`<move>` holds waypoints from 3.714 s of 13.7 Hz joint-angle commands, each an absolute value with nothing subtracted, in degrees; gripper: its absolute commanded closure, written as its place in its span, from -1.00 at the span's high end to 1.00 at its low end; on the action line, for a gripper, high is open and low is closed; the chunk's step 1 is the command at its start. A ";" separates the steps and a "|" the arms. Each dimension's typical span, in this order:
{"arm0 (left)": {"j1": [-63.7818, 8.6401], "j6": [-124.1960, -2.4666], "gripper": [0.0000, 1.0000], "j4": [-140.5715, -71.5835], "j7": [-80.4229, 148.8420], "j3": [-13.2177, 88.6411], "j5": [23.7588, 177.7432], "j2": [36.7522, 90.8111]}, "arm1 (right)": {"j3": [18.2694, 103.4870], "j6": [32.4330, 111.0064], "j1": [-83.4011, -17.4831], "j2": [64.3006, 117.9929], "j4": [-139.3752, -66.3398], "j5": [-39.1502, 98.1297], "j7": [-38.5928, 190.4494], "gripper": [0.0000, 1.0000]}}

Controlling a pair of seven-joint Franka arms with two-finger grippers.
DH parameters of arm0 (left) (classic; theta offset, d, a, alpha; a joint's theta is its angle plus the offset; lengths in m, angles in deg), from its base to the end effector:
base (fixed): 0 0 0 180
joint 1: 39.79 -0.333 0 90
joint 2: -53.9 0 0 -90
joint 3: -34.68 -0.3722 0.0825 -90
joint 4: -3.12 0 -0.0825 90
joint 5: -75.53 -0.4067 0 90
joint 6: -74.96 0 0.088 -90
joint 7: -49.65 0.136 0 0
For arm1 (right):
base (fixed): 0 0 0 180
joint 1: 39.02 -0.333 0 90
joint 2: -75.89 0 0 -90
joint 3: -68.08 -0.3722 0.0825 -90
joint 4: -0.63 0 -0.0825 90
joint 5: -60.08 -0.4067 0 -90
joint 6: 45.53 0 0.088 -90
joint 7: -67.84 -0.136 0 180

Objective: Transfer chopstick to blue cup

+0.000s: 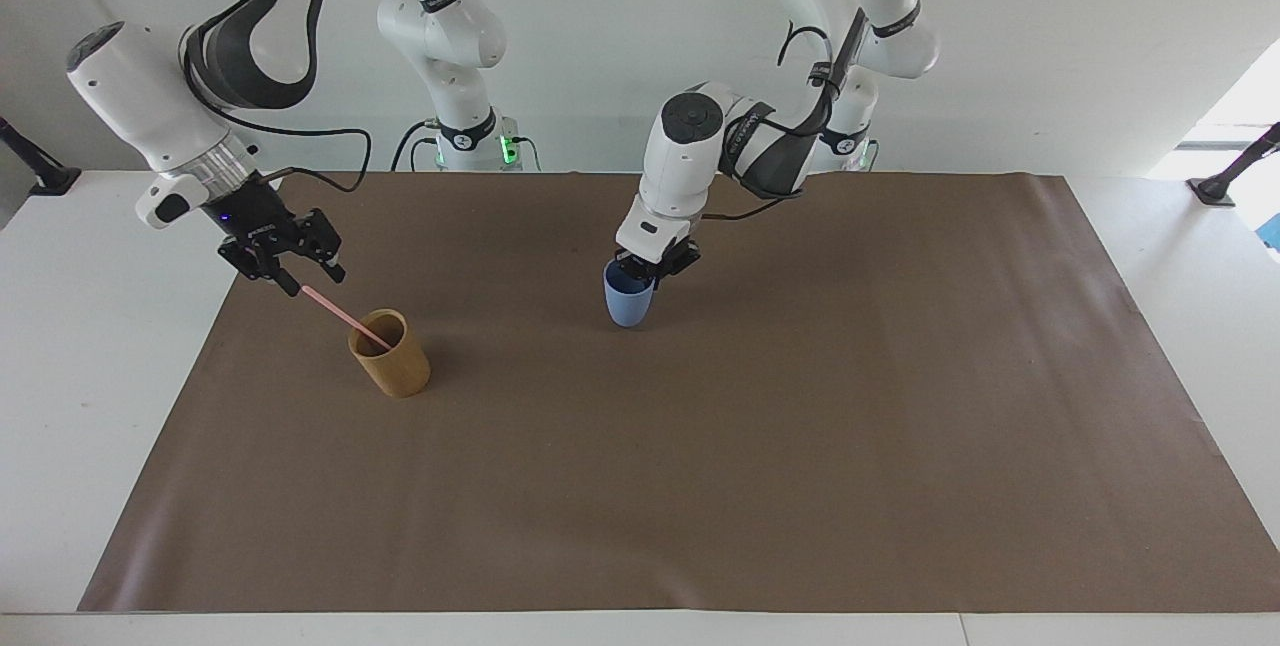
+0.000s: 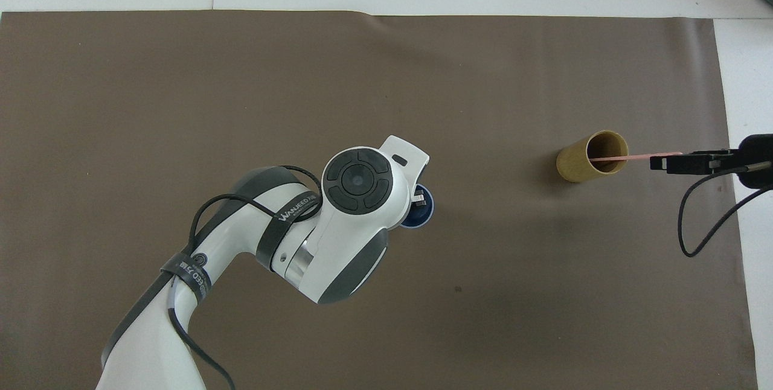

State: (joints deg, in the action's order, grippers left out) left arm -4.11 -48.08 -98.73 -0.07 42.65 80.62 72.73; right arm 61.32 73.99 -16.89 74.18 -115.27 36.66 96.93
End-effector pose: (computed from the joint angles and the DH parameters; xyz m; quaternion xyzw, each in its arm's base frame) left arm 0.4959 -0.4705 0.3923 0.9947 0.0803 -0.0288 0.0570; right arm 0.5663 -0.1242 0.4943 -0.9824 -0.0259 -0.1101 0.1488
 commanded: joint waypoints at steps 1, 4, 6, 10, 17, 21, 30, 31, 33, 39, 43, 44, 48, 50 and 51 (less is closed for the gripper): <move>-2.87 -49.49 -1.00 -99.36 -1.32 41.72 79.31 73.40 | 61.05 75.85 -16.17 74.05 -116.09 35.03 94.57 0.33; -2.87 -51.25 -0.83 -98.75 -1.24 41.72 79.31 75.07 | 61.05 75.76 -16.25 74.05 -116.17 35.03 91.49 0.24; -2.87 -50.29 0.01 -98.39 -1.24 41.72 79.39 75.17 | 61.05 75.59 -16.25 73.96 -116.18 35.03 91.48 0.10; -3.40 -46.25 1.00 -98.22 -1.32 41.28 79.04 73.59 | 61.05 75.50 -16.17 73.96 -116.18 35.03 91.48 -0.51; -13.40 -41.05 1.00 -98.22 1.56 41.01 75.17 65.07 | 61.05 75.24 -16.08 74.13 -115.83 35.03 91.31 -1.00; -22.27 -35.00 1.00 -98.74 11.39 41.10 75.26 60.15 | 60.96 74.80 -16.69 74.23 -113.72 35.12 89.83 -1.00; -39.51 -25.07 1.00 -98.83 42.94 40.93 75.97 55.39 | 59.20 59.35 -25.37 71.85 -100.90 55.21 68.58 -1.00; -40.74 -24.19 1.00 -98.48 45.23 40.92 75.97 54.96 | 59.20 57.41 -27.22 71.85 -99.58 58.20 65.67 -1.00; -42.42 -23.21 1.00 -97.26 48.15 40.66 75.97 53.99 | 59.20 55.20 -30.73 71.85 -97.99 62.43 61.97 -1.00; -43.13 -11.28 1.00 -86.54 49.56 40.05 75.35 53.02 | 59.11 55.11 -41.72 71.76 -95.87 66.06 55.11 -1.00; -43.13 -7.04 1.00 -83.63 49.65 40.05 75.44 51.36 | 58.68 55.99 -45.87 71.06 -95.96 64.83 53.78 -1.00; -43.13 -6.43 1.00 -83.63 49.74 40.05 75.35 51.00 | 58.41 56.16 -45.87 71.15 -95.96 64.22 53.69 -1.00; -43.13 -6.51 1.00 -84.86 49.92 39.69 75.61 49.16 | 54.12 58.80 -46.05 71.15 -95.96 57.97 49.84 -1.00; -43.13 -6.33 1.00 -84.95 51.57 39.69 75.61 49.06 | 51.13 58.89 -46.14 71.58 -95.96 58.32 43.61 -1.00; -43.13 -6.33 1.00 -85.03 51.93 39.69 75.61 49.06 | 49.46 59.06 -46.22 71.76 -95.96 58.41 41.67 -1.00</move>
